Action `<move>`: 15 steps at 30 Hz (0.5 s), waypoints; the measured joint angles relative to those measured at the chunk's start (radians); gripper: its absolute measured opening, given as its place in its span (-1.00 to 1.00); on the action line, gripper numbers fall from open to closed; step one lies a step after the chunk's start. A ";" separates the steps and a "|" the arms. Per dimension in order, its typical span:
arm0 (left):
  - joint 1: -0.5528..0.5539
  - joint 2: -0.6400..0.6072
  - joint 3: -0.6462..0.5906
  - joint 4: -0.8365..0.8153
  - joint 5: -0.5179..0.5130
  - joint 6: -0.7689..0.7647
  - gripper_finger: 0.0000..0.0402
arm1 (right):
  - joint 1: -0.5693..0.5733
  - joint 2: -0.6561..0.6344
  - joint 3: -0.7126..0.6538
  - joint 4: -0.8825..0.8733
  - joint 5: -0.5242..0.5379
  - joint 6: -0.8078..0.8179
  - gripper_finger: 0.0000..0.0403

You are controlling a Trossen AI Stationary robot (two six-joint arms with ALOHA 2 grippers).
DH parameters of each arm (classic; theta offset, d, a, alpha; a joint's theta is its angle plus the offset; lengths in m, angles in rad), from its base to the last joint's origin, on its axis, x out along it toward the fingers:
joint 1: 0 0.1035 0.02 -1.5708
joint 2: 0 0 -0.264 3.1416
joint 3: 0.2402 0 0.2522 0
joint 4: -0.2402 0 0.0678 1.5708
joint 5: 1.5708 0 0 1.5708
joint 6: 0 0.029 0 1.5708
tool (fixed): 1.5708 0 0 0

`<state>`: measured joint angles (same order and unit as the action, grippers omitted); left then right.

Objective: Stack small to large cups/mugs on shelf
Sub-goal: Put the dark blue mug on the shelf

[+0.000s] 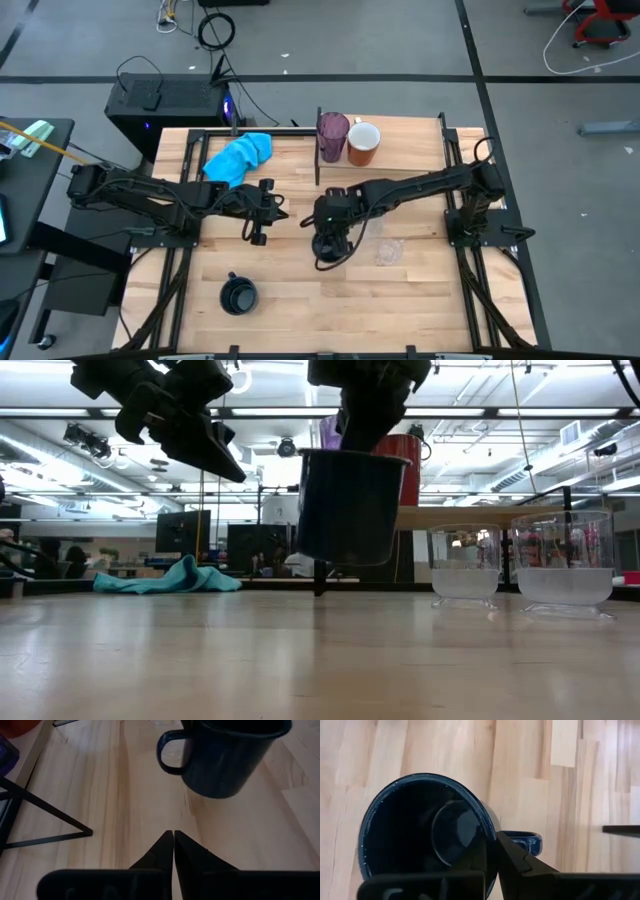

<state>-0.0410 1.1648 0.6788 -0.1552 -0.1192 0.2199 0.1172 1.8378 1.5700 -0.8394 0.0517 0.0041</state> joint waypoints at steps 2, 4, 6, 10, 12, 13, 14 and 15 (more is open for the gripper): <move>0.000 0.000 0.000 -0.001 0.000 0.000 -0.91 | -0.005 -0.002 0.000 -0.016 0.001 0.000 -0.90; 0.000 0.000 0.000 -0.009 0.000 0.000 -0.93 | -0.013 -0.008 0.000 -0.028 0.000 0.004 -0.90; 0.000 0.000 0.000 -0.012 0.000 0.000 -0.94 | -0.022 -0.014 0.000 -0.049 0.003 0.014 -0.90; 0.000 0.000 0.000 -0.016 0.000 0.000 -0.94 | -0.042 -0.035 0.001 -0.052 0.005 0.027 -0.91; 0.000 0.000 0.000 -0.018 0.000 0.000 -0.93 | -0.049 -0.041 0.001 -0.058 0.007 0.030 -0.91; 0.000 0.000 0.000 -0.017 0.000 0.000 -0.91 | -0.052 -0.041 0.000 -0.059 0.007 0.030 -0.91; 0.000 0.000 0.000 -0.017 0.000 0.000 -0.90 | -0.054 -0.041 0.000 -0.059 0.005 0.031 -0.91; 0.000 0.000 0.000 -0.018 0.000 -0.002 -0.89 | -0.056 -0.041 0.000 -0.059 0.004 0.031 -0.91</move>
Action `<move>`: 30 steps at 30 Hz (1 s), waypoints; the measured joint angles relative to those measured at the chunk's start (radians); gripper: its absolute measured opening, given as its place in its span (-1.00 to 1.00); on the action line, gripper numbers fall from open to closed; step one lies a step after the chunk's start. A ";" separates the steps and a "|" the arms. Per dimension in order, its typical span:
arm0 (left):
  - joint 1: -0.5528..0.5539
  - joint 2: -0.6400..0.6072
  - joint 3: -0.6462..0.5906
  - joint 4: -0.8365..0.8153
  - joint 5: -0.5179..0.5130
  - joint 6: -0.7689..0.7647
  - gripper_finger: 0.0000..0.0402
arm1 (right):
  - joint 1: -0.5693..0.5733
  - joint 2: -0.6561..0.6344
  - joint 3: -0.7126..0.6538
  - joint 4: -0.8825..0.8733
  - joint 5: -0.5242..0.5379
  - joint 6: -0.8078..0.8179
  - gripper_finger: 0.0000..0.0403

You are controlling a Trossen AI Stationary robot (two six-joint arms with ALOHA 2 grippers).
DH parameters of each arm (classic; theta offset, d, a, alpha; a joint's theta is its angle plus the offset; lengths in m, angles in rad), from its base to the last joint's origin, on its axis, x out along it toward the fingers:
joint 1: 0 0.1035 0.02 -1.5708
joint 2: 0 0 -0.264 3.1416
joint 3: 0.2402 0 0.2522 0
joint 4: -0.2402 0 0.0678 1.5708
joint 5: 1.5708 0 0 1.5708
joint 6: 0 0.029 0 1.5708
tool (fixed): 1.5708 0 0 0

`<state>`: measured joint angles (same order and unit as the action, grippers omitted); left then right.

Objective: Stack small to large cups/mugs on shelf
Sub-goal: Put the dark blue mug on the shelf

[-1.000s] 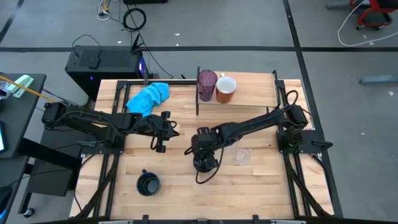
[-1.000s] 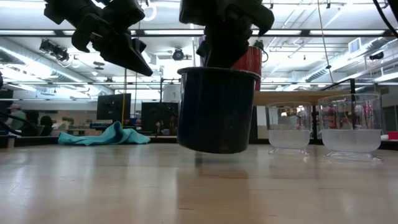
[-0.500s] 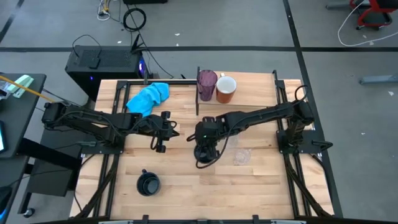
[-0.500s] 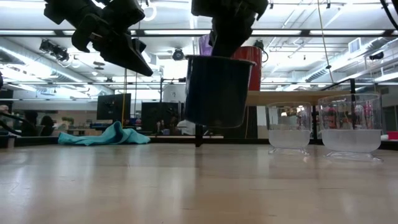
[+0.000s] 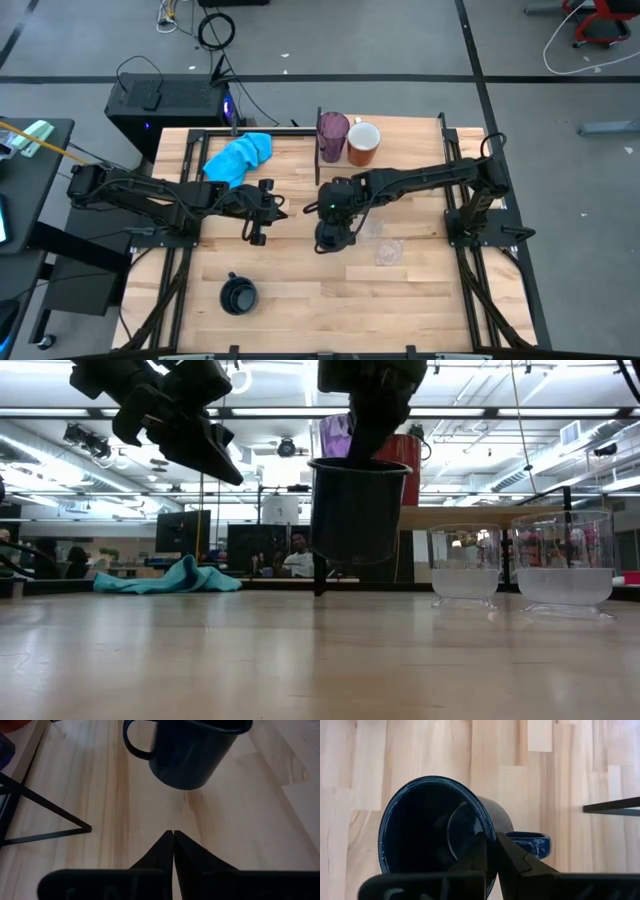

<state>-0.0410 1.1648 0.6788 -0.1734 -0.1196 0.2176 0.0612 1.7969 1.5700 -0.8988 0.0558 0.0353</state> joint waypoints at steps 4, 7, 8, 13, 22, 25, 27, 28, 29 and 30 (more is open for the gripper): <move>0.000 0.000 0.000 -0.001 0.000 -0.001 -0.87 | 0.000 0.000 0.000 -0.003 -0.001 0.000 -0.91; 0.000 0.000 0.000 -0.001 0.000 -0.002 -0.87 | -0.003 0.000 0.000 -0.004 -0.002 0.000 -0.91; 0.000 0.000 0.000 0.000 0.000 -0.002 -0.88 | -0.003 0.000 0.000 -0.005 -0.002 0.000 -0.91; 0.000 0.000 0.000 -0.001 0.000 -0.004 -0.93 | -0.003 -0.003 0.004 -0.026 -0.001 0.009 -0.91; 0.000 0.000 0.000 0.001 0.000 -0.005 -0.89 | -0.009 -0.066 0.023 -0.145 0.010 0.038 -0.91; 0.000 0.000 0.000 0.000 0.000 -0.005 -0.88 | -0.018 -0.107 0.024 -0.173 0.014 0.049 -0.91; 0.000 0.000 0.000 0.000 0.000 -0.005 -0.89 | -0.024 -0.137 0.024 -0.191 0.018 0.063 -0.91; 0.000 0.000 0.000 0.000 0.000 -0.005 -0.90 | -0.028 -0.148 0.024 -0.204 0.018 0.071 -0.91; 0.000 0.000 0.000 0.000 0.000 -0.005 -0.91 | -0.033 -0.163 0.024 -0.226 0.018 0.081 -0.91; 0.000 0.000 0.000 0.000 0.000 -0.005 -0.92 | -0.037 -0.178 0.024 -0.255 0.019 0.093 -0.91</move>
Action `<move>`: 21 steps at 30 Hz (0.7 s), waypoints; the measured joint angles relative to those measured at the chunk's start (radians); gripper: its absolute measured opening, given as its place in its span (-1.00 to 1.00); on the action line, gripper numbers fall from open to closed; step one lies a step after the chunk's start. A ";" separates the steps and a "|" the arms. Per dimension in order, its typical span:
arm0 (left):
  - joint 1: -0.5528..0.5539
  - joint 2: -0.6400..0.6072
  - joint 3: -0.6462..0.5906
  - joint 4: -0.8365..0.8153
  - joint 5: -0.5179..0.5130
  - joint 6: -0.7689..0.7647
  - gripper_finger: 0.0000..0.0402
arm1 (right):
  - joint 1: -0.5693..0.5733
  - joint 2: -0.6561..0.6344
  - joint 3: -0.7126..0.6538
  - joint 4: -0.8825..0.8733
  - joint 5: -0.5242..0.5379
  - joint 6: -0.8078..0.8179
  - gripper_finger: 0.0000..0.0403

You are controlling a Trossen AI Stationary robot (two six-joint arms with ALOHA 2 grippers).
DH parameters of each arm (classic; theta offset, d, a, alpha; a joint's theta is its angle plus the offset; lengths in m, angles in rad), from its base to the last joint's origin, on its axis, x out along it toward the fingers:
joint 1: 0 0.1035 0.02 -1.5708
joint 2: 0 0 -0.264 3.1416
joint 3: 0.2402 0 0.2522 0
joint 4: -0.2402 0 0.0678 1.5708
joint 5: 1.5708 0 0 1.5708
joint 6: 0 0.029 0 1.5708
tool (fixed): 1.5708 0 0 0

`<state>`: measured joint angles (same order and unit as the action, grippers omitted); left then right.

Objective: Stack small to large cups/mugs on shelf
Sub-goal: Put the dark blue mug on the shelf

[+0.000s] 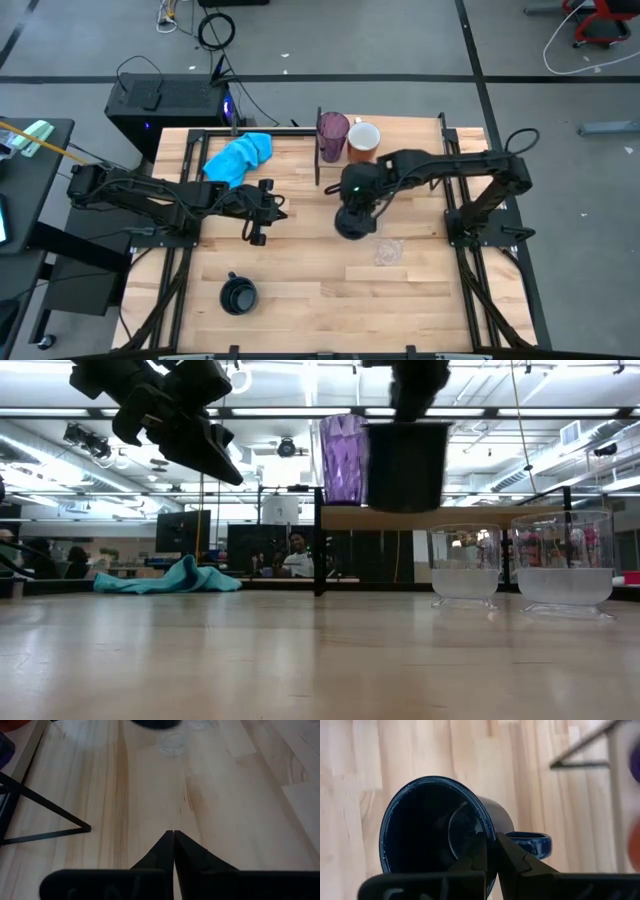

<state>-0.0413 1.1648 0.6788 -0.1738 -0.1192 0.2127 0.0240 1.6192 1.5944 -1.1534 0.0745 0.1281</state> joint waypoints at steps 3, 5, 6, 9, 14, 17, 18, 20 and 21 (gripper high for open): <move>0.000 0.000 0.000 0.000 0.000 0.000 -0.94 | -0.019 -0.046 0.000 -0.077 0.025 0.036 -0.91; 0.000 0.000 0.000 0.000 0.000 0.001 -0.94 | -0.034 -0.070 0.000 -0.115 0.037 0.054 -0.90; 0.000 0.000 0.000 0.000 0.000 0.001 -0.95 | -0.044 -0.081 0.000 -0.127 0.042 0.059 -0.90; 0.000 0.000 0.000 0.000 0.000 0.001 -0.94 | -0.077 -0.110 0.000 -0.165 0.049 0.072 -0.90; 0.000 0.000 0.000 -0.005 0.000 0.000 -0.88 | -0.142 -0.143 0.000 -0.241 0.049 0.075 -0.90; 0.000 0.000 0.000 -0.005 0.000 0.000 -0.87 | -0.182 -0.169 0.000 -0.258 0.049 0.054 -0.90; 0.000 0.000 0.000 -0.006 0.000 0.000 -0.87 | -0.199 -0.178 0.000 -0.260 0.048 0.048 -0.90; 0.000 0.000 0.000 -0.008 0.000 0.000 -0.89 | -0.234 -0.199 0.000 -0.264 0.048 0.033 -0.90; 0.000 0.000 0.000 -0.009 0.000 0.000 -0.90 | -0.253 -0.210 0.000 -0.268 0.048 0.024 -0.90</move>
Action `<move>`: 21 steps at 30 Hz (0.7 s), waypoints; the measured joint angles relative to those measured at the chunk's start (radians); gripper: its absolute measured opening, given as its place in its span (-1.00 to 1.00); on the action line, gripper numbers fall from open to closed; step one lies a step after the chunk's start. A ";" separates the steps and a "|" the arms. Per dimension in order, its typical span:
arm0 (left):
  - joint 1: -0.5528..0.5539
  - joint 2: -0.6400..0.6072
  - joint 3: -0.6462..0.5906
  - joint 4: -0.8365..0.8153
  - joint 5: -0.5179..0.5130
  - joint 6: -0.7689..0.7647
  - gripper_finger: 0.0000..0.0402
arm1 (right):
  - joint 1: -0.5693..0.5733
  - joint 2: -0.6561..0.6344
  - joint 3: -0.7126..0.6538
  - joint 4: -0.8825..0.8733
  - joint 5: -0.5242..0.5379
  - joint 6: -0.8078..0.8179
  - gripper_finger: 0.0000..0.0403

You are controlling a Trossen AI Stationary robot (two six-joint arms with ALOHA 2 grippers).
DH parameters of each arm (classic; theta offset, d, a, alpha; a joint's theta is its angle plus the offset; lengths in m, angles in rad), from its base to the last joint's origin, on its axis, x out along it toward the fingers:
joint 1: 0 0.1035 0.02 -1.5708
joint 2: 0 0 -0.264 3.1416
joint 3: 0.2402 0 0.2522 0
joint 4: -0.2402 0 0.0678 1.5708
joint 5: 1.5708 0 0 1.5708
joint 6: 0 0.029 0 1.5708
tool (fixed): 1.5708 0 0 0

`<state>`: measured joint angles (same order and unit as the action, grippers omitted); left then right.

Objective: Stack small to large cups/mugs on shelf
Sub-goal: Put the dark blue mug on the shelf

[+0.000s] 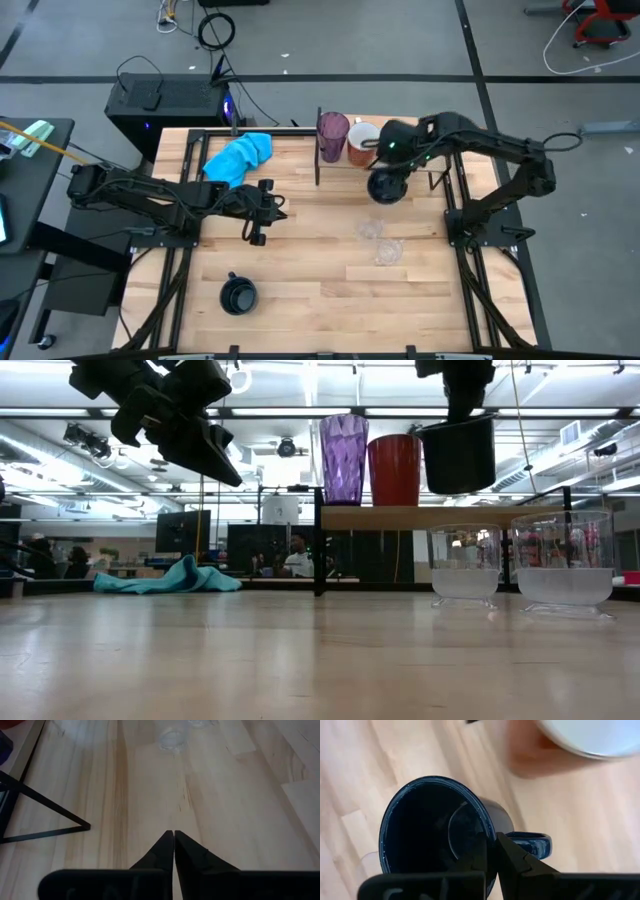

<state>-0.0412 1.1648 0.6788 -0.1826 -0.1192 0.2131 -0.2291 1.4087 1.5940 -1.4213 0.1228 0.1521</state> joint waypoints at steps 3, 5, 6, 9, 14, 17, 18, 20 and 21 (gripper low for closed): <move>0.000 0.000 0.000 -0.003 0.000 0.000 -0.93 | -0.067 -0.030 0.000 -0.011 0.000 -0.043 -0.90; 0.000 0.000 0.000 -0.003 0.000 0.000 -0.94 | -0.119 -0.046 0.000 -0.008 -0.011 -0.079 -0.90; 0.000 0.000 0.000 -0.003 0.000 0.000 -0.94 | -0.147 -0.053 0.000 -0.008 -0.025 -0.098 -0.90; 0.000 0.000 0.000 -0.003 0.000 0.000 -0.91 | -0.231 -0.068 0.000 0.000 -0.063 -0.144 -0.90; 0.000 0.000 0.000 -0.002 0.000 0.002 -0.88 | -0.361 -0.062 0.000 0.006 -0.132 -0.216 -0.90; 0.000 0.000 0.000 -0.002 0.000 0.002 -0.90 | -0.436 -0.061 0.000 0.025 -0.185 -0.258 -0.90; 0.000 0.000 0.000 -0.002 0.000 0.002 -0.91 | -0.459 -0.062 0.000 0.041 -0.209 -0.262 -0.90; 0.000 0.000 0.000 -0.002 0.000 0.002 -0.92 | -0.503 -0.062 0.000 0.058 -0.233 -0.275 -0.90; 0.000 0.000 0.000 -0.002 0.000 0.002 -0.93 | -0.522 -0.061 0.000 0.052 -0.234 -0.281 -0.90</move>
<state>-0.0410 1.1648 0.6788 -0.1848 -0.1192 0.2148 -0.7506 1.3478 1.5940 -1.3692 -0.1108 -0.1287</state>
